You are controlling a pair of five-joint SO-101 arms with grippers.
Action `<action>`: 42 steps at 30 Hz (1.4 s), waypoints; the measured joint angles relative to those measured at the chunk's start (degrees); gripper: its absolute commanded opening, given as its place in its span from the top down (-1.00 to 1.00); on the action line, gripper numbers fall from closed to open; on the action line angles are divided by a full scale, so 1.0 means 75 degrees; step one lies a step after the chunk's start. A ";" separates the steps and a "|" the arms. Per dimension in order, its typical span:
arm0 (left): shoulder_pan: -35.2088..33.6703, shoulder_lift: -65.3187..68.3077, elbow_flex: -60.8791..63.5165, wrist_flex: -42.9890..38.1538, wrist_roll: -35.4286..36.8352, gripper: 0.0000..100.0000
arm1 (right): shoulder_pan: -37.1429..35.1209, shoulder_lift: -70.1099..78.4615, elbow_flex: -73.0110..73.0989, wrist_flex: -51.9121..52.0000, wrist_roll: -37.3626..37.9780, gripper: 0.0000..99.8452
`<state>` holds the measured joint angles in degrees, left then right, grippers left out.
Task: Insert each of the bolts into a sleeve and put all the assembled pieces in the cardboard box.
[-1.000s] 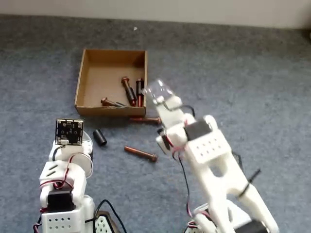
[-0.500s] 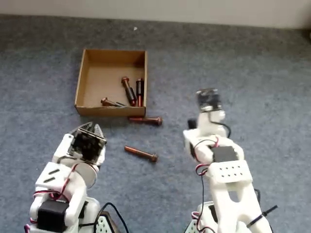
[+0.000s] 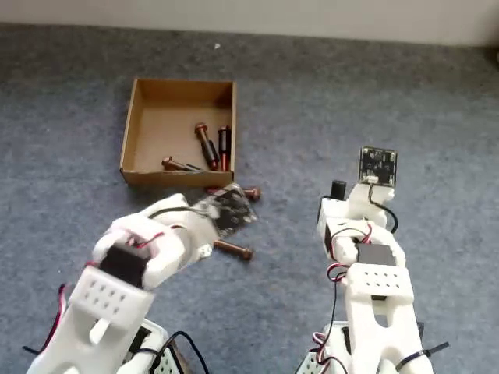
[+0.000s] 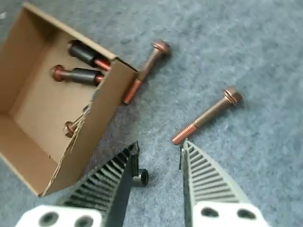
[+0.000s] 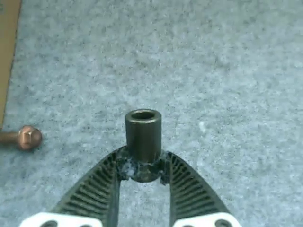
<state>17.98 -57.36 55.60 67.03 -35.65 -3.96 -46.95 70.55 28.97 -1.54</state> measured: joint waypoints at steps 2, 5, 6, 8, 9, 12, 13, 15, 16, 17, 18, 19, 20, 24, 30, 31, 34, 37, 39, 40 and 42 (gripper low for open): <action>0.0188 0.0750 -0.0105 -0.0035 -0.0504 0.62 | 0.0000 0.0000 0.0000 0.0000 0.0000 0.99; 0.0352 0.1758 -0.0129 -0.0422 -0.1008 0.62 | 0.0000 0.0000 0.0000 0.0000 0.0000 0.99; 0.0375 0.2075 -0.0129 -0.0610 -0.1160 0.62 | 0.0000 0.0000 0.0000 0.0000 0.0000 0.99; 0.0399 0.2708 -0.0141 -0.0973 -0.1430 0.62 | 0.0000 0.0000 0.0000 0.0000 0.0000 0.99; 0.0399 0.3012 -0.0141 -0.1125 -0.1536 0.62 | 0.0000 0.0000 0.0000 0.0000 0.0000 0.99; 0.0516 0.3774 -0.0141 -0.1500 -0.1711 0.62 | 0.0000 0.0000 0.0000 0.0000 0.0000 0.99; 0.0610 0.3985 -0.0141 -0.1571 -0.1735 0.62 | 0.0000 0.0000 0.0000 0.0000 0.0000 0.99; 0.0832 0.4349 -0.0199 -0.1676 -0.1735 0.62 | 0.0000 0.0000 0.0000 0.0000 0.0000 0.99; 0.0949 0.4525 -0.0293 -0.1723 -0.1735 0.62 | 0.0000 0.0000 0.0000 0.0000 0.0000 0.99; 0.1055 0.4677 -0.0387 -0.1747 -0.1735 0.62 | 0.0000 0.0000 0.0000 0.0000 0.0000 0.99; 0.1137 0.4841 -0.0481 -0.1770 -0.1735 0.62 | 0.0000 0.0000 0.0000 0.0000 0.0000 0.99; 0.1207 0.5029 -0.0598 -0.1782 -0.1735 0.62 | 0.0000 0.0000 0.0000 0.0000 0.0000 0.99; 0.1254 0.5216 -0.0727 -0.1793 -0.1735 0.62 | 0.0000 0.0000 0.0000 0.0000 0.0000 0.99; 0.1301 0.6072 -0.1301 -0.1793 -0.1735 0.63 | 0.0000 0.0000 0.0000 0.0000 0.0000 0.99; 0.1301 0.7502 -0.2215 -0.1817 -0.1735 0.64 | 0.0000 0.0000 0.0000 0.0000 0.0000 0.99; 0.1301 0.7689 -0.2368 -0.1817 -0.1735 0.67 | 0.0000 0.0000 0.0000 0.0000 0.0000 0.99; 0.1301 0.8135 -0.2719 -0.1782 -0.1747 0.82 | 0.0000 0.0000 0.0000 0.0000 0.0000 0.99; 0.1348 0.8358 -0.2825 -0.1770 -0.1747 0.96 | 0.0000 0.0000 0.0000 0.0000 0.0000 0.99; 0.1383 0.8393 -0.2825 -0.1770 -0.1747 0.99 | 0.0000 0.0000 0.0000 0.0000 0.0000 0.99; 0.1395 0.8393 -0.2825 -0.1770 -0.1735 0.99 | 0.0000 0.0000 0.0000 0.0000 0.0000 0.99; 0.1407 0.8393 -0.2837 -0.1770 -0.1735 0.99 | 0.0000 0.0000 0.0000 0.0000 0.0000 0.99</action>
<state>28.53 5.58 34.33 53.76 -48.66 -3.96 -46.95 70.55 28.97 -1.54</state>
